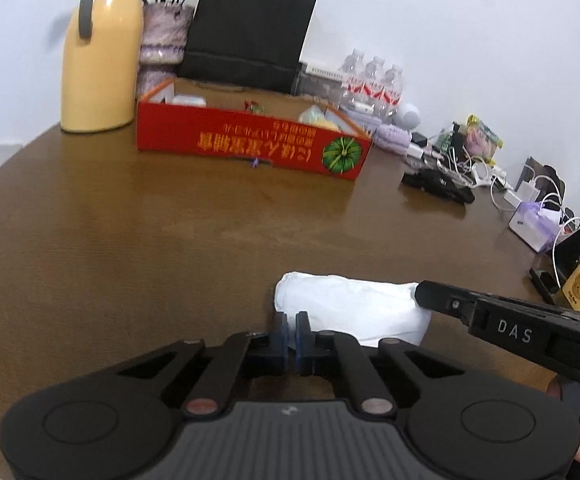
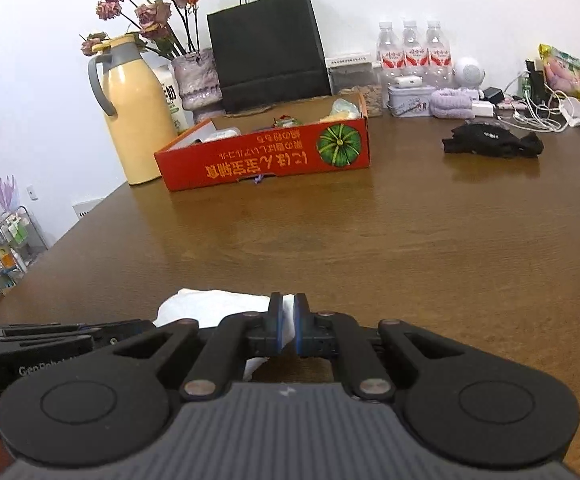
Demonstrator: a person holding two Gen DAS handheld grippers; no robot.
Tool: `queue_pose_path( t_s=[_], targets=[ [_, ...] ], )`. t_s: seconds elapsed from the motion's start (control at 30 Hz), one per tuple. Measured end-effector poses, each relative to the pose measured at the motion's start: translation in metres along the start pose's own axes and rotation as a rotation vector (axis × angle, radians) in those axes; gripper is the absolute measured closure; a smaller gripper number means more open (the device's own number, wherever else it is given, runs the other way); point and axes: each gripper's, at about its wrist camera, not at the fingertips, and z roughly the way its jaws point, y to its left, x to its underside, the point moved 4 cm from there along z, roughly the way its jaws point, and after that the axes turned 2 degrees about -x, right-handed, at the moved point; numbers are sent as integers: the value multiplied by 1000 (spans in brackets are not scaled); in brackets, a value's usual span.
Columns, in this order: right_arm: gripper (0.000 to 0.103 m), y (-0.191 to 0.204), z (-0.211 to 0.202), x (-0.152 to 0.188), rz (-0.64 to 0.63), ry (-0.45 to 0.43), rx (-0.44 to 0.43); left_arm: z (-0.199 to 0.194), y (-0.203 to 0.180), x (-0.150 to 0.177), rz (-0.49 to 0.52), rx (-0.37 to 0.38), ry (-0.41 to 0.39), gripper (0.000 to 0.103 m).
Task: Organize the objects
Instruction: 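Lift the white cloth with both tools and carry it into the box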
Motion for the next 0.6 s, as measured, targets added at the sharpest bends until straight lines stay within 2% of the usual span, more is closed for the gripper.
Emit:
queue_pose_path(
  t_s=[0.13,0.3,0.43,0.5,0.6],
  targets=[
    [97,-2,10,-30,-13,-29,-21,5,3,-31,19,17,-36,101],
    [97,-8,48,-107,-56,-89,-37,33,5,-112,63,48,-108,102],
    [97,-23,108,-190,-34,-82,-74,74,17,-199,50,61,-147,102],
    [97,-29,145,-229,-39,-64,-67,105,23,-237,41,58,-134,102],
    [97,-40,205,-269,-34,-11,-43,160,33,-282,28,25,-94,103]
  ],
)
